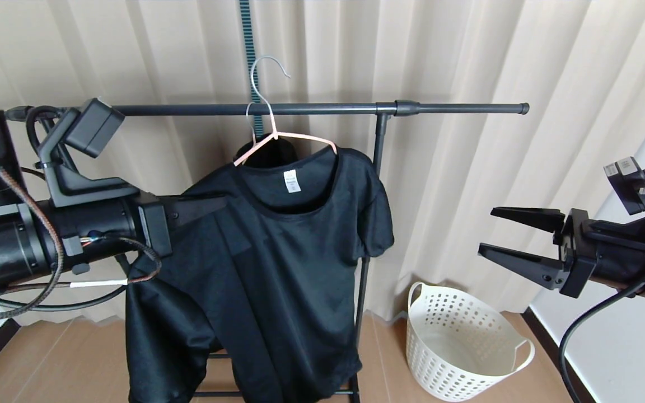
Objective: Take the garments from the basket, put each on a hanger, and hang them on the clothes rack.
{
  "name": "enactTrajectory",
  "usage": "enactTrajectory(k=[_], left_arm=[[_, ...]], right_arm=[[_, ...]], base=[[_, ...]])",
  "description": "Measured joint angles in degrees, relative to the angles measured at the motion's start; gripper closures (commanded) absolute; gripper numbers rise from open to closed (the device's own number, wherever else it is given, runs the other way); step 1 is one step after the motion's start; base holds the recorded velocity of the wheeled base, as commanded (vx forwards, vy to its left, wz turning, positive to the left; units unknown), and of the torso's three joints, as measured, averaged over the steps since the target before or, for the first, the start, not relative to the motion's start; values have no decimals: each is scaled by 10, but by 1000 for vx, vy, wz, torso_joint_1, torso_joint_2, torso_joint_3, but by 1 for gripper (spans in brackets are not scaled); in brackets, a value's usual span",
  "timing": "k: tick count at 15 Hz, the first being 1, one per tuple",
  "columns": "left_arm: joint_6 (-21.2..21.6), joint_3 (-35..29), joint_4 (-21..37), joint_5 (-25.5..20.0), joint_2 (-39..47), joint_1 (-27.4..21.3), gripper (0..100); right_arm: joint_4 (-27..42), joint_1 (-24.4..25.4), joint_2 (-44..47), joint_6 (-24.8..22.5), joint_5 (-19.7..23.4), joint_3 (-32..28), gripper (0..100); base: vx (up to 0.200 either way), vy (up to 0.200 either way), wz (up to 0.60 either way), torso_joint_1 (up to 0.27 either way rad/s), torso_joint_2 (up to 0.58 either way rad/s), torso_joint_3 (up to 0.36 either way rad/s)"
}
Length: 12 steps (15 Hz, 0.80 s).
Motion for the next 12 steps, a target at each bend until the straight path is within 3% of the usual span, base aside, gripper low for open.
enactTrajectory(k=[2, 6, 12], left_arm=[[-14, -22, 2, 23, 22, -2, 100], [-48, -84, 4, 113, 75, -30, 100], [-56, -173, 69, 240, 131, -77, 100]], right_arm=[[0, 0, 0, 0, 0, -1, 0], [0, 0, 2, 0, 0, -1, 0], [0, 0, 3, -1, 0, -1, 0]], base=[[0, 0, 0, 0, 0, 0], [0, 0, 0, 0, 0, 0], [0, 0, 0, 0, 0, 0]])
